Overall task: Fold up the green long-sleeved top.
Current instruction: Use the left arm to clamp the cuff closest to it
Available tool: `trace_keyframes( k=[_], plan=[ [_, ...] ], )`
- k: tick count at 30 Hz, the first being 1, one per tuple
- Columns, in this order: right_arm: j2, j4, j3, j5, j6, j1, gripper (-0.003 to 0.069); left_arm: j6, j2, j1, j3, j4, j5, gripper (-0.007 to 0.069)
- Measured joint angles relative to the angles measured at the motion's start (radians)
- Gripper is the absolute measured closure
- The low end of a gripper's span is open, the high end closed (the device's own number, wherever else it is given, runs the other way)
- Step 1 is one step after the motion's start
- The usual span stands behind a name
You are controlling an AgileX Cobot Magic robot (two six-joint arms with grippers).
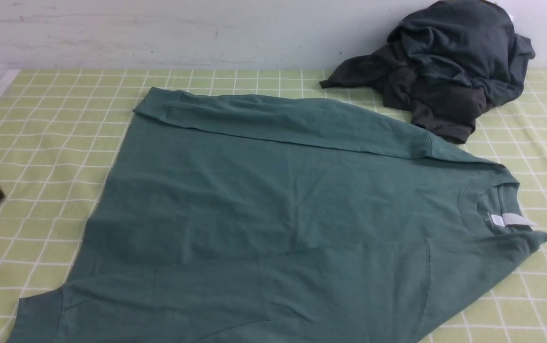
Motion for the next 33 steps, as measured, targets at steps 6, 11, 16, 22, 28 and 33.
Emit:
trace_keyframes(
  k=[6,11,16,22,28,33],
  plan=[
    [0.211,-0.005,-0.001,0.065,0.082,0.004,0.0669,0.052,0.21,-0.067,0.0,-0.039,0.252,0.0627],
    [0.312,0.014,-0.053,0.275,0.078,0.151,0.0669,0.082,0.358,-0.069,-0.001,-0.044,0.348,0.0627],
    [0.452,0.164,-0.213,0.715,-0.23,0.4,0.0669,0.082,0.499,-0.043,-0.038,-0.047,0.355,0.0624],
    [0.63,0.523,-0.359,0.936,-0.687,0.515,0.0672,0.1,0.652,0.141,-0.139,-0.07,0.38,0.0511],
    [0.696,0.724,-0.378,0.843,-0.931,0.517,0.0672,0.127,0.784,0.307,-0.165,-0.07,0.375,0.0291],
    [0.704,0.762,-0.378,0.798,-0.973,0.517,0.0673,0.13,0.894,0.331,-0.167,-0.081,0.322,0.0204]
  ],
)
